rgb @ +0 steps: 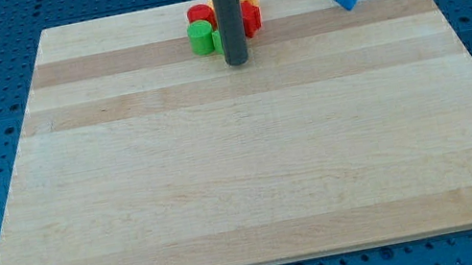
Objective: Move the blue cube and blue triangle towards group of blocks
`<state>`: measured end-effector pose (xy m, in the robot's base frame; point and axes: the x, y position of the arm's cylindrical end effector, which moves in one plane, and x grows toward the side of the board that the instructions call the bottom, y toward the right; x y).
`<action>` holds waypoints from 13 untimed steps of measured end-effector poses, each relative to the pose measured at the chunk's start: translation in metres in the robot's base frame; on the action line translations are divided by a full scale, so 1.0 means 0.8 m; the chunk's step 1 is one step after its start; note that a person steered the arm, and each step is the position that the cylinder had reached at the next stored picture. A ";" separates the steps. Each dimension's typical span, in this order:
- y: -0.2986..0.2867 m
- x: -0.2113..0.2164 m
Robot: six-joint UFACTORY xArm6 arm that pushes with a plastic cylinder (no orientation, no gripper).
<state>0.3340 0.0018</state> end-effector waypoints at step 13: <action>0.314 -0.158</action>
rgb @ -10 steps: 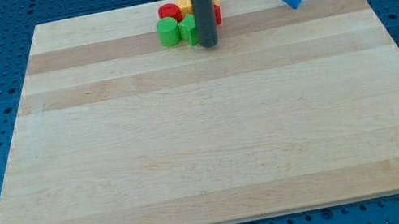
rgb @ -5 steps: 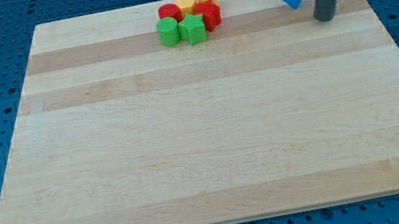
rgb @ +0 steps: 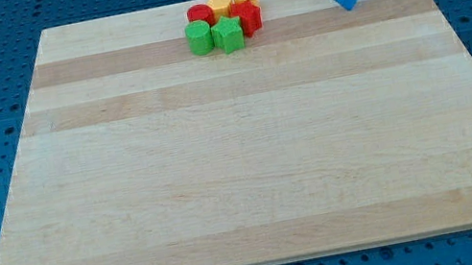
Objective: Move the blue cube and blue triangle towards group of blocks
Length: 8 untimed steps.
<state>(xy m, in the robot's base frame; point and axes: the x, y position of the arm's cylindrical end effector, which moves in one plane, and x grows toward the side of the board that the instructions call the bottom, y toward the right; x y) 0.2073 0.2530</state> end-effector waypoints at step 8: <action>-0.106 0.057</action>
